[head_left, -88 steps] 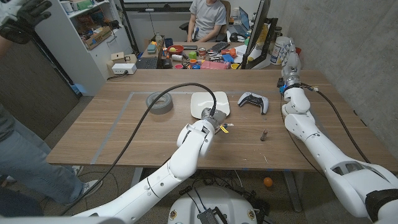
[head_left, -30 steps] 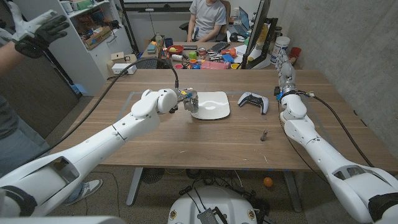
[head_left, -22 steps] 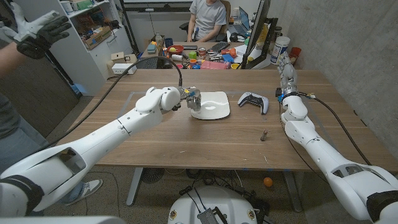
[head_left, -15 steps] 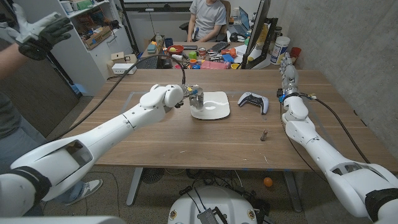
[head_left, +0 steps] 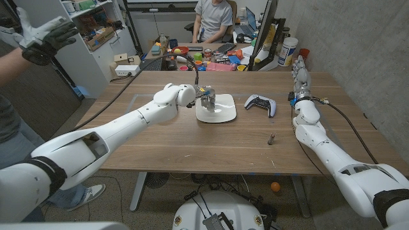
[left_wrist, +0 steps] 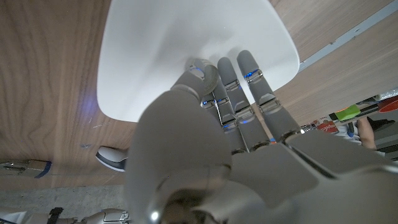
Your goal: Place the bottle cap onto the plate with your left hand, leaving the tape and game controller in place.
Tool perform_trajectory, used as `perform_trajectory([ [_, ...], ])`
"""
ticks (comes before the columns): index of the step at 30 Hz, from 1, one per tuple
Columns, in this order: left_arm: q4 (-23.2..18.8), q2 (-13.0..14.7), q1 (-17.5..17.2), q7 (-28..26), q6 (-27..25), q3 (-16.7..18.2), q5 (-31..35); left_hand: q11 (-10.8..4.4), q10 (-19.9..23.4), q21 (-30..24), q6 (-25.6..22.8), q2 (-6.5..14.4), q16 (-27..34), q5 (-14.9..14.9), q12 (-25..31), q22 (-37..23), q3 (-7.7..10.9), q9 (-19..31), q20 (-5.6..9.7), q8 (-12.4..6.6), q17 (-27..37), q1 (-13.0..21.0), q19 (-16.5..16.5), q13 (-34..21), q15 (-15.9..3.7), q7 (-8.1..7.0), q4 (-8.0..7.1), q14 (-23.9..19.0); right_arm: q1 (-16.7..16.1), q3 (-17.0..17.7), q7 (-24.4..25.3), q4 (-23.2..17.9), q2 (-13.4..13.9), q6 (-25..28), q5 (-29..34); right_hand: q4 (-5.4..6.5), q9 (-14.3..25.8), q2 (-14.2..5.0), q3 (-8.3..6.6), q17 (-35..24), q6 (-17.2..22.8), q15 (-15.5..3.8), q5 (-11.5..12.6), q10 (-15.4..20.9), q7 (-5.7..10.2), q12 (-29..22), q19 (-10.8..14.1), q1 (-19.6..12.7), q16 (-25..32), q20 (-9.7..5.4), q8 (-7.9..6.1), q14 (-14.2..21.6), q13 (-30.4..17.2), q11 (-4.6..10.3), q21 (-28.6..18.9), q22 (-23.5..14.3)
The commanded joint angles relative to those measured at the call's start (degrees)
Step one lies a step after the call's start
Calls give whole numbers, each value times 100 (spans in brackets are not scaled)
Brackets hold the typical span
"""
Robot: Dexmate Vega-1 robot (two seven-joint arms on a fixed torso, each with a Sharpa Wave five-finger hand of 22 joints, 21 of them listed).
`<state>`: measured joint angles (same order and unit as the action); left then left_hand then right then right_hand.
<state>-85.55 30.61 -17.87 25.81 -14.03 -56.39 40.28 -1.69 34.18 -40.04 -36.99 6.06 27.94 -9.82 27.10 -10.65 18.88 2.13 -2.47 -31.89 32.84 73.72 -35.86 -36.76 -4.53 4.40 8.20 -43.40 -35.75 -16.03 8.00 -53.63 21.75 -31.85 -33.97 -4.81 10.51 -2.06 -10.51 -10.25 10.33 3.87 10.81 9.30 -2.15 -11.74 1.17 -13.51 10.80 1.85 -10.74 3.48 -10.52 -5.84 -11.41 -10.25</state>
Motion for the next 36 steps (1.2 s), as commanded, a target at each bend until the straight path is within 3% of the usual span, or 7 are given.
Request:
perform_trajectory([
  [1,542,-381,338,9,68,-452,72,-445,235,22,-81,30,-152,-25,-105,-19,237,2138,-52,175,13,-160,117,-45,-4,-262,-271,210,30,47,-155,264,22,-112,-126,-8,31,10,3,-21,6,30,31,22,-10,-42,23,14,-7,50,-39,-18,-20,10,0,-22],
  [6,496,-420,401,223,-141,-608,188,-362,-192,84,822,1,-504,-27,-268,-27,237,1933,-227,750,51,-312,416,-1,189,-350,-283,724,14,58,-216,299,25,-135,-175,-9,31,9,6,-20,13,34,32,25,-8,-43,24,15,-8,48,-42,-18,-20,12,0,-22],
  [10,340,-386,446,510,-377,-765,390,-91,-1297,240,2181,-200,-1249,-28,-555,-39,52,1731,-605,1615,-74,-692,968,10,465,-394,-351,1839,-32,52,-225,230,54,-111,-184,-10,31,9,8,-20,21,27,33,27,-2,-44,22,15,-8,50,-46,-17,-20,12,1,-22],
  [14,72,-311,411,743,-705,-790,538,154,-2155,441,2881,-296,-1653,-41,-866,-22,-112,1610,-909,2020,-216,-998,1414,91,765,-259,-445,2569,-118,40,-169,39,108,-24,-169,-11,31,9,10,-20,27,26,33,35,-7,-48,22,15,-8,51,-48,-18,-20,15,1,-22],
  [20,-505,-100,240,817,-1166,-628,682,302,-2595,590,3126,-312,-1710,-39,-1090,-16,-218,1555,-987,2068,-278,-1224,1675,158,923,-135,-547,2950,-317,17,4,-468,242,192,-99,-13,31,7,12,-19,36,27,35,36,1,-48,20,15,-8,63,-51,-16,-20,11,2,-22],
  [32,-1641,470,-287,509,-1669,16,659,268,-2131,578,2710,-175,-1486,-54,-998,-26,-227,1494,-959,1898,-366,-1352,1511,251,856,-118,-624,2495,-1021,10,618,-1989,658,802,224,-16,31,3,16,-19,38,33,36,36,20,-49,-6,14,-15,78,-50,-30,-20,15,12,-22],
  [36,-2093,685,-681,-93,-1658,518,400,261,-2074,577,2640,-114,-1474,-53,-995,-28,-214,1484,-971,1876,-379,-1374,1487,269,846,-150,-648,2472,-1268,2,758,-2466,752,864,375,-17,31,2,18,-19,42,33,36,39,21,-50,-13,15,-13,85,-51,-26,-20,13,15,-22],
])
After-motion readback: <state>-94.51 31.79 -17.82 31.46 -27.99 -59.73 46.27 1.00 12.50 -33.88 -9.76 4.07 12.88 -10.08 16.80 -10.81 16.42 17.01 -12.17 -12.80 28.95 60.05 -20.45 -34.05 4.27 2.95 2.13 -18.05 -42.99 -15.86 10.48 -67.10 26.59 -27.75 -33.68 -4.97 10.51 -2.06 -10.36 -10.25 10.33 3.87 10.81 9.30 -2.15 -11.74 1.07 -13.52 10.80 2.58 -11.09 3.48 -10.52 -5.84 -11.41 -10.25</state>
